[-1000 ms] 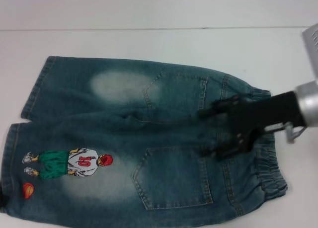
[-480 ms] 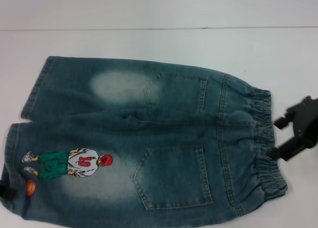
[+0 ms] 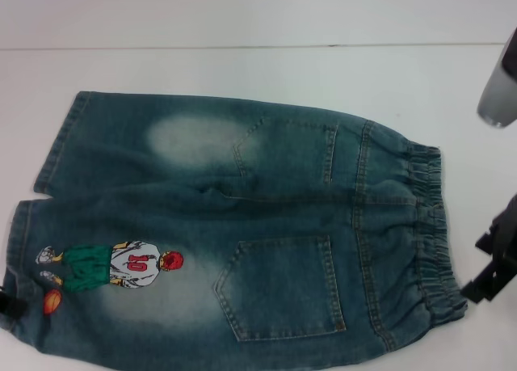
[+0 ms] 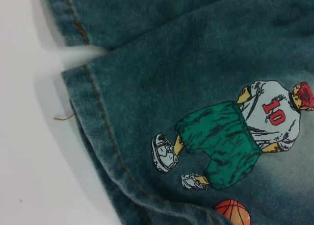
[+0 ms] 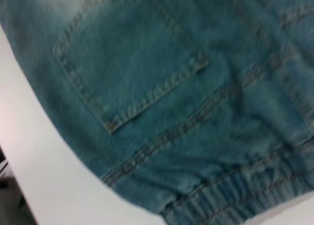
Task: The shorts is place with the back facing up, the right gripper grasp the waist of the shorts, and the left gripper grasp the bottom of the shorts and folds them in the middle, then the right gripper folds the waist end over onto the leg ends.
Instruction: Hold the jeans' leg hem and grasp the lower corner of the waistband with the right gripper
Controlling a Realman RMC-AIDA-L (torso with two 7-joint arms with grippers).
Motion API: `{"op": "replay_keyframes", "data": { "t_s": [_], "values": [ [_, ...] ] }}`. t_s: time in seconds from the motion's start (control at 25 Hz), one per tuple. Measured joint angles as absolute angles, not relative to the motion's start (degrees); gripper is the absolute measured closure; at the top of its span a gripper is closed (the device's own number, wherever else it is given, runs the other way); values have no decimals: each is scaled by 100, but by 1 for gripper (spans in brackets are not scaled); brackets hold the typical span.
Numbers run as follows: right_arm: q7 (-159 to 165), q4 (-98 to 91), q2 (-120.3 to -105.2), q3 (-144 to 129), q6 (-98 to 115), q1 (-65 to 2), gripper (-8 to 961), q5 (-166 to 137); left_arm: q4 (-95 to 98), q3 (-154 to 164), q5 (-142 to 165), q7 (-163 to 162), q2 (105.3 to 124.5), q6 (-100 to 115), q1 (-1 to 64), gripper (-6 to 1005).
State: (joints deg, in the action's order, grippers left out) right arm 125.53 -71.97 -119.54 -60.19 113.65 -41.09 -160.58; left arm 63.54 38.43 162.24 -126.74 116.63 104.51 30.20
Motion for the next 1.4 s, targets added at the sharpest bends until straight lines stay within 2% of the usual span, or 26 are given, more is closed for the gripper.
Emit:
{"op": "replay_keyframes", "data": {
  "t_s": [0.72, 0.84, 1.4],
  "values": [
    [12789, -6401, -11989, -6427, 11227, -4091, 77, -16147, 6364, 3874, 16267, -12691, 11681, 10454, 3044, 943],
    [12822, -6246, -11989, -6441, 11056, -4123, 249, -16136, 6363, 3887, 16274, -12691, 11688, 10457, 3050, 943],
    [12690, -5849, -11981, -6461, 10576, -4126, 263, -15672, 6363, 3884, 16286, -12687, 11699, 10453, 3059, 943]
  ]
}}
